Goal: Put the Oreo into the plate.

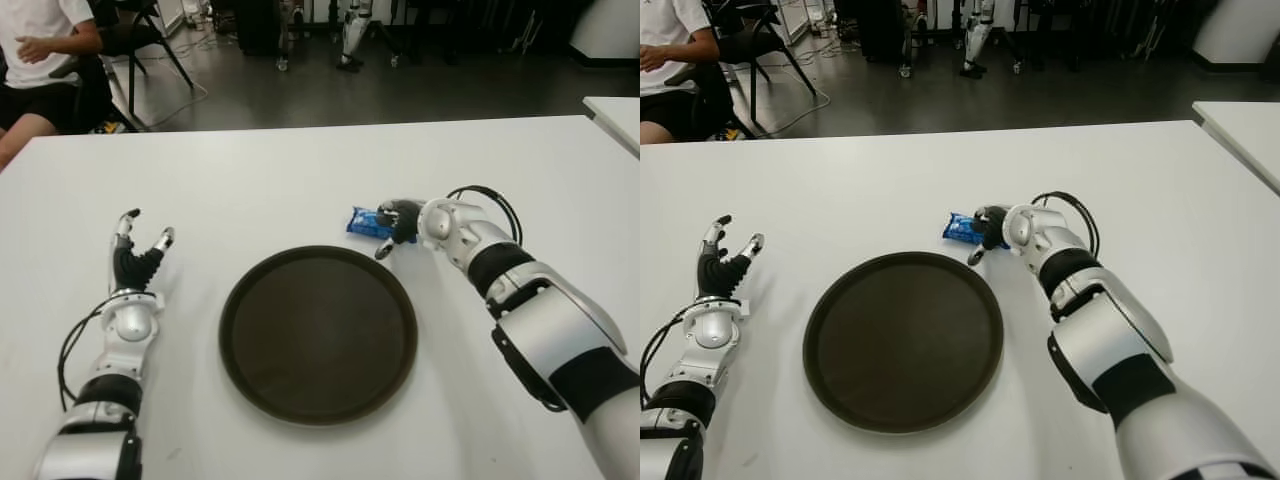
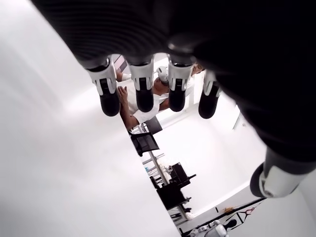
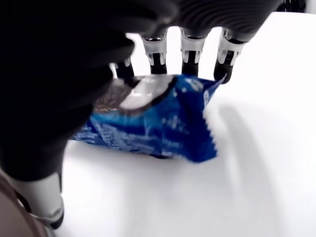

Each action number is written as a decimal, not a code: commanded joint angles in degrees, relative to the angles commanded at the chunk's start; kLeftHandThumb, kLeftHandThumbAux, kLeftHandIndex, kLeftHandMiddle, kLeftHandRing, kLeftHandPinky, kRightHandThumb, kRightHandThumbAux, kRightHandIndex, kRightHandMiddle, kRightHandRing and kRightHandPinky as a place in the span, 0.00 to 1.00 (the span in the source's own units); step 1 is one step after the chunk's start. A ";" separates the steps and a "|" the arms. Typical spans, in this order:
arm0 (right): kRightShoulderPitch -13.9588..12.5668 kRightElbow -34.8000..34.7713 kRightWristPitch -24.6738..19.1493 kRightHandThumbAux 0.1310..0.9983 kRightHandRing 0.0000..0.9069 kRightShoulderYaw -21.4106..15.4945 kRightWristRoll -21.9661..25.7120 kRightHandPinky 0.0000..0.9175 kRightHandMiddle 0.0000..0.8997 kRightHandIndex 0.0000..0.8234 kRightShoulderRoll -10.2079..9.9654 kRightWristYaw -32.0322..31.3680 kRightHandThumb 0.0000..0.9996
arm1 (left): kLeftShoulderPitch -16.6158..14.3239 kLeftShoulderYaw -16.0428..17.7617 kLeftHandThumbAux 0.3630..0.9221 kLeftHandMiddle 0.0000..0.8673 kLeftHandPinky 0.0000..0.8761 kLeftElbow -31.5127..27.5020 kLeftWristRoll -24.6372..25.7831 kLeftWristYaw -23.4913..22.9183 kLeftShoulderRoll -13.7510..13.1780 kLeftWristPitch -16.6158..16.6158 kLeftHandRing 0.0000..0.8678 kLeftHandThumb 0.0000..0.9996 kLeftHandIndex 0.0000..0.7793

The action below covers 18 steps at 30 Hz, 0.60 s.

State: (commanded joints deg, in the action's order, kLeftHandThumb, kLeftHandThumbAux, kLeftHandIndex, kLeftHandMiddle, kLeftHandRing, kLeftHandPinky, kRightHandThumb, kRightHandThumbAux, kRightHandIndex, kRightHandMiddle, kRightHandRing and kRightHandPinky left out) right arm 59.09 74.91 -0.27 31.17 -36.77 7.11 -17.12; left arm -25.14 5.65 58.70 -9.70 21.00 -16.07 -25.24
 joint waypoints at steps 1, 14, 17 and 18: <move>-0.21 0.14 -0.23 0.67 0.00 0.03 -0.03 0.00 0.00 0.00 -0.20 0.11 0.00 | -0.01 0.05 0.29 0.00 0.00 -0.02 0.12 -0.12 0.01 -0.01 0.00 0.00 0.00; -1.78 0.59 -2.93 0.66 0.00 -0.38 0.38 0.00 0.01 0.00 -1.17 0.92 0.00 | 0.33 0.21 0.34 0.00 0.00 -0.97 0.72 -0.06 0.28 0.50 0.00 0.00 0.00; -1.73 0.49 -4.09 0.66 0.00 -0.59 0.55 0.00 0.01 0.00 -1.38 0.98 0.00 | 0.33 -0.05 0.35 0.00 0.00 -0.87 0.28 0.51 0.15 0.22 0.00 0.00 0.00; -1.74 0.49 -4.38 0.66 0.00 -0.59 0.53 0.00 0.01 0.00 -1.43 1.07 0.00 | 0.33 -0.14 0.35 0.00 0.00 -0.83 0.11 0.71 0.10 0.08 0.00 0.00 0.00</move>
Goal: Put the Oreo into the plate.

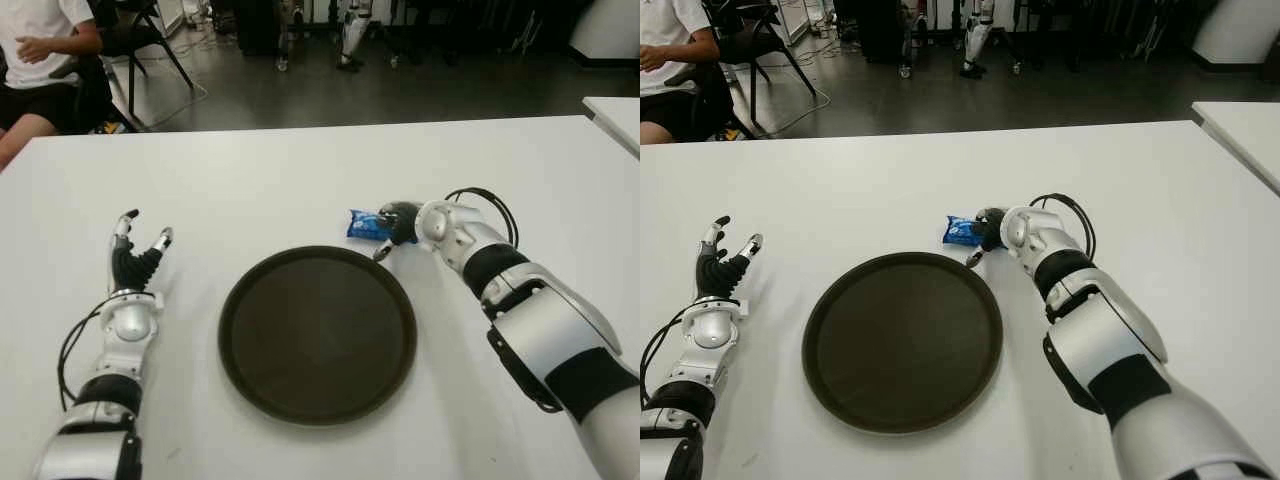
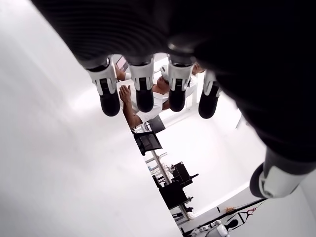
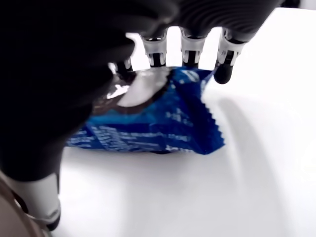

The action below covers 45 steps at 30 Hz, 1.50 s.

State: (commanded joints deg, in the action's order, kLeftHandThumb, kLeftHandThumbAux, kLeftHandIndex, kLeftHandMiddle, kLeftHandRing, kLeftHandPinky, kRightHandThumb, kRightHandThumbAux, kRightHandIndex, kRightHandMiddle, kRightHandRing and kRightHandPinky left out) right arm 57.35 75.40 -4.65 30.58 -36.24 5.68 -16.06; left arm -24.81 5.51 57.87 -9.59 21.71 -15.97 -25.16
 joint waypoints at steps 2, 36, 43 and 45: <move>-0.08 -0.08 -0.39 0.66 0.00 0.05 -0.06 0.00 0.01 0.00 -0.07 0.18 0.00 | -0.01 -0.14 0.35 0.00 0.00 0.09 -0.29 0.35 -0.08 -0.13 0.00 0.00 0.00; -0.28 -0.58 -0.29 0.67 0.00 1.39 -1.42 0.00 0.02 0.00 0.26 0.55 0.00 | 0.01 0.20 0.29 0.00 0.00 0.66 -0.24 -0.07 -0.39 -1.72 0.00 0.00 0.00; 0.03 -0.68 0.55 0.67 0.00 1.95 -1.77 0.00 0.02 0.00 0.60 -0.56 0.00 | -0.22 0.18 0.27 0.00 0.00 0.97 -0.15 0.05 -0.44 -1.86 0.00 0.00 0.00; 0.40 -0.96 -0.31 0.67 0.00 2.33 -1.98 0.00 0.02 0.00 0.33 -1.54 0.00 | -0.23 -0.01 0.27 0.00 0.00 1.06 -0.42 0.25 -0.54 -1.88 0.00 0.00 0.00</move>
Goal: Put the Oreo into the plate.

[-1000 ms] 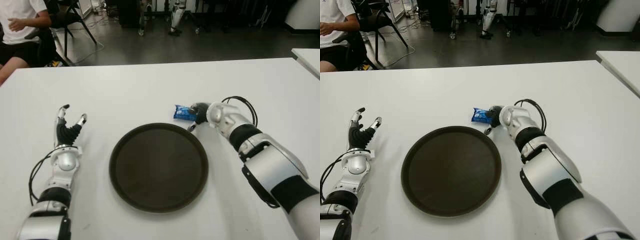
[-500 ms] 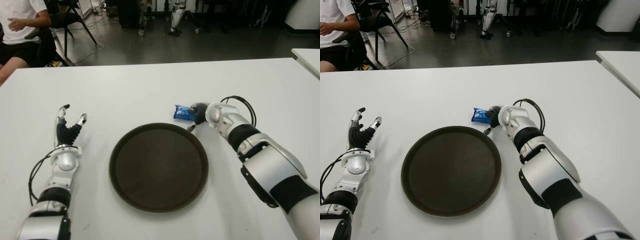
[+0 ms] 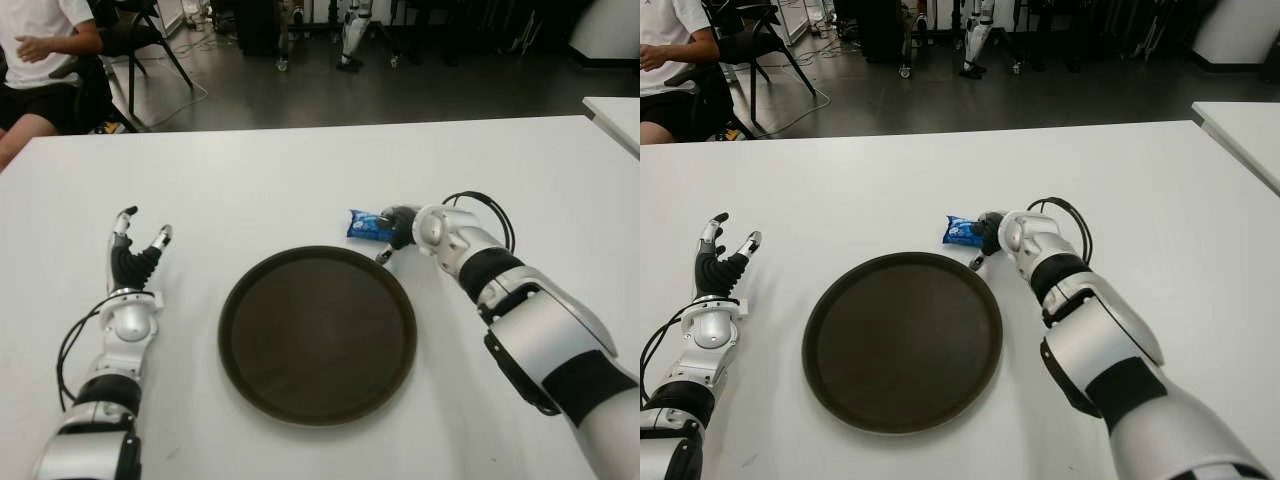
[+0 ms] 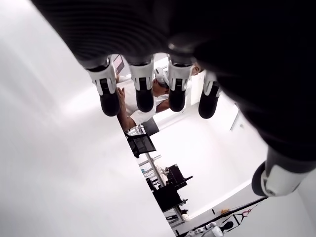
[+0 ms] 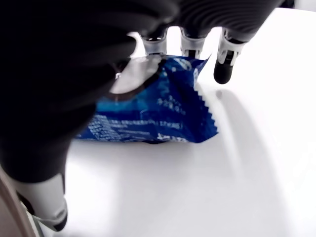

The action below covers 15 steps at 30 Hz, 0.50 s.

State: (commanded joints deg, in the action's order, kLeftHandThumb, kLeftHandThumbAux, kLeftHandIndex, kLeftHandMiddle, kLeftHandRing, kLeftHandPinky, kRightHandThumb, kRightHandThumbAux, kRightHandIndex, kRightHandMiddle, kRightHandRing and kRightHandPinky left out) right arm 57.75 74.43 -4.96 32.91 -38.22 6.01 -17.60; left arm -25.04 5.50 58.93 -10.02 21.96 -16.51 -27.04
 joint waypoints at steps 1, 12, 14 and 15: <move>0.10 -0.11 -0.36 0.67 0.00 0.13 -0.04 0.00 0.02 0.00 -0.09 -0.32 0.00 | 0.00 -0.05 0.27 0.00 0.00 0.04 -0.07 0.04 -0.03 -0.03 0.00 0.00 0.00; -2.15 1.20 2.75 0.73 0.00 -0.22 0.35 0.00 0.05 0.00 0.82 5.56 0.00 | 0.05 0.23 0.28 0.00 0.00 -0.12 0.46 -0.41 0.22 -0.27 0.00 0.00 0.00; -2.76 0.48 4.89 0.80 0.02 -0.80 0.88 0.00 0.07 0.09 1.12 8.42 0.00 | 0.04 0.49 0.28 0.00 0.00 -0.25 0.92 -0.66 0.44 -0.16 0.00 0.00 0.00; -2.96 0.28 5.58 0.77 0.03 -1.01 1.06 0.00 0.08 0.23 1.23 9.46 0.24 | 0.03 0.55 0.29 0.00 0.00 -0.28 1.07 -0.74 0.49 -0.11 0.00 0.00 0.00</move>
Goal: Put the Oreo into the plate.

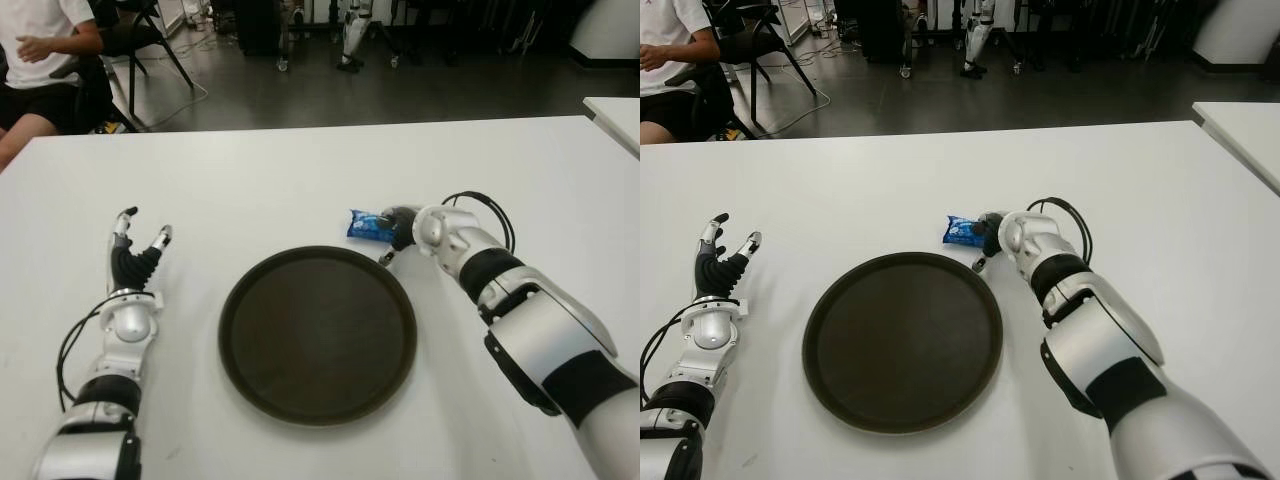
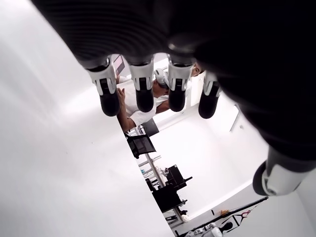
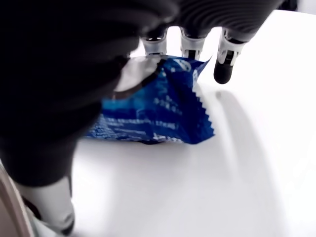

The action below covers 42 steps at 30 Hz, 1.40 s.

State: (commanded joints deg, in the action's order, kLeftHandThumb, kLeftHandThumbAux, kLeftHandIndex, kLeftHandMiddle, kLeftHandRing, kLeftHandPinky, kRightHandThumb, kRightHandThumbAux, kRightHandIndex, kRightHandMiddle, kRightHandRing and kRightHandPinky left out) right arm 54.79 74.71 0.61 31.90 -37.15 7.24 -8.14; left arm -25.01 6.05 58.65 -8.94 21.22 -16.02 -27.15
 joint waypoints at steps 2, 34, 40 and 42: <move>-0.39 -0.20 1.10 0.74 0.04 -0.33 0.13 0.01 0.08 0.36 0.19 1.99 0.45 | -0.01 0.05 0.29 0.00 0.00 -0.06 0.17 -0.07 0.05 0.15 0.00 0.00 0.00; -1.11 0.89 2.55 0.69 0.03 -0.76 -0.50 0.00 0.10 0.50 -0.04 6.36 0.70 | 0.40 -0.39 0.29 0.00 0.00 -0.80 -0.44 0.54 0.04 -0.11 0.00 0.00 0.00; -1.15 0.96 2.49 0.69 0.03 -1.08 -0.21 0.00 0.10 0.50 -0.13 6.37 0.70 | 0.30 -0.56 0.28 0.00 0.00 -0.72 -0.80 1.04 -0.04 0.46 0.00 0.00 0.00; -1.19 0.96 2.50 0.69 0.03 -1.31 -0.01 0.00 0.10 0.50 -0.16 6.35 0.70 | 0.27 -0.55 0.29 0.00 0.00 -0.78 -0.80 1.12 -0.01 0.73 0.00 0.00 0.00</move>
State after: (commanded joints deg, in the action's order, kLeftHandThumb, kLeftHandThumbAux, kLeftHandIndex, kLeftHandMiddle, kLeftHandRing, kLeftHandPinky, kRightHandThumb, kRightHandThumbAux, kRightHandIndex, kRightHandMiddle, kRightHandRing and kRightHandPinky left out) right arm 53.60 75.68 3.11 30.58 -37.16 7.08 -1.79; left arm -24.74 5.51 57.87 -9.74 22.34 -16.03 -26.41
